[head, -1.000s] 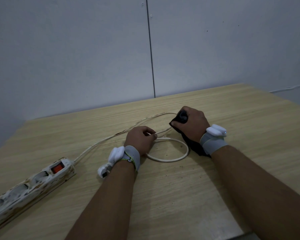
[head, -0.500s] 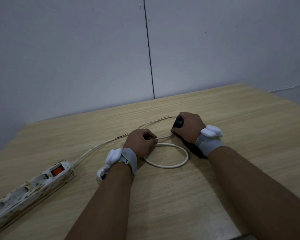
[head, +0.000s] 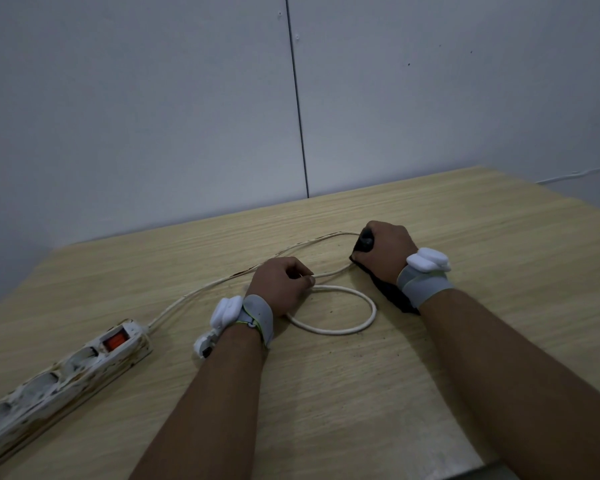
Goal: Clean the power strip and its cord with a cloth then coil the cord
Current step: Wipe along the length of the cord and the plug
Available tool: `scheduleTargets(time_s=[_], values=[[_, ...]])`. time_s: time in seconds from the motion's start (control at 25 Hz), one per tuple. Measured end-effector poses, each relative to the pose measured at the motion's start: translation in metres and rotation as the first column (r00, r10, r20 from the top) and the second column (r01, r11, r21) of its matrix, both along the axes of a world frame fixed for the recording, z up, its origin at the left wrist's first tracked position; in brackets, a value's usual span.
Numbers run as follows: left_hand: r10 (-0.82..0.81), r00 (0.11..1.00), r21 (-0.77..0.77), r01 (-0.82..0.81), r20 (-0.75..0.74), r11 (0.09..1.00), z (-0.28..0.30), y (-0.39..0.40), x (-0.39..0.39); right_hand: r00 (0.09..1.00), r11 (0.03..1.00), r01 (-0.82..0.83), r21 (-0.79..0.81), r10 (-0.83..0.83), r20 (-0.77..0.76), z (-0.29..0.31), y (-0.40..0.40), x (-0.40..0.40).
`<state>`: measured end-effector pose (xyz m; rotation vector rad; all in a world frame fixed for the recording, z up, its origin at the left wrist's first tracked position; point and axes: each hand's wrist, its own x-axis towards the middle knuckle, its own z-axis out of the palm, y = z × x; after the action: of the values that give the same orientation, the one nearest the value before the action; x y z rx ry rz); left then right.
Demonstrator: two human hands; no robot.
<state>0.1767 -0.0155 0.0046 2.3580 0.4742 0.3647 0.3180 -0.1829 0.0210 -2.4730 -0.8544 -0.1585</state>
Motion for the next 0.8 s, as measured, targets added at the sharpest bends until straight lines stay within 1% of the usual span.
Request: scheduleTargets(time_s=[0.08,0.16,0.2,0.28,0.36,0.48,0.52,0.6,0.68,0.76,0.8], values=[[0.002,1.0,-0.007,-0.002,-0.004,1.0,0.0,0.001,0.001,0.999,0.994,-0.039,0.098,0.04,-0.004,0.001,-0.004,-0.001],[0.011,1.0,0.0,-0.011,-0.009,1.0,-0.001,0.0,0.001,0.989,0.974,-0.143,0.173,0.145,0.003,0.002,-0.002,-0.009],[0.015,1.0,0.011,-0.015,-0.013,1.0,-0.001,0.0,0.001,0.98,0.964,-0.198,0.178,0.2,0.009,0.002,0.002,-0.014],[0.018,1.0,0.027,-0.018,-0.019,0.999,-0.001,0.0,0.002,0.963,0.956,-0.266,0.127,0.268,0.003,0.0,0.009,-0.021],[0.017,1.0,0.031,-0.016,-0.022,0.999,-0.002,0.001,0.002,0.973,0.971,-0.229,0.062,0.23,-0.007,-0.003,0.013,-0.018],[0.019,1.0,0.039,-0.018,-0.019,0.999,-0.002,0.001,0.002,0.998,0.998,-0.059,-0.01,0.059,0.022,-0.006,0.01,-0.004],[0.018,1.0,0.043,-0.018,-0.019,0.999,-0.002,0.002,0.002,1.0,1.0,-0.01,-0.012,0.01,0.027,-0.007,0.008,0.001],[0.012,1.0,0.049,-0.01,-0.025,0.999,-0.002,0.002,0.002,0.998,0.997,0.05,0.053,-0.051,0.02,-0.006,0.002,0.006],[0.011,0.999,0.048,-0.01,-0.033,0.999,-0.003,0.003,0.003,0.999,0.985,0.034,0.167,-0.038,0.016,-0.004,-0.004,0.007],[0.021,0.999,0.057,-0.018,-0.04,0.998,-0.003,0.003,0.004,0.999,0.969,-0.052,0.241,0.047,0.028,-0.001,-0.004,0.001],[0.025,0.999,0.065,-0.022,-0.044,0.998,-0.003,0.002,0.004,0.994,0.964,-0.106,0.246,0.101,0.033,-0.001,-0.002,-0.004]])
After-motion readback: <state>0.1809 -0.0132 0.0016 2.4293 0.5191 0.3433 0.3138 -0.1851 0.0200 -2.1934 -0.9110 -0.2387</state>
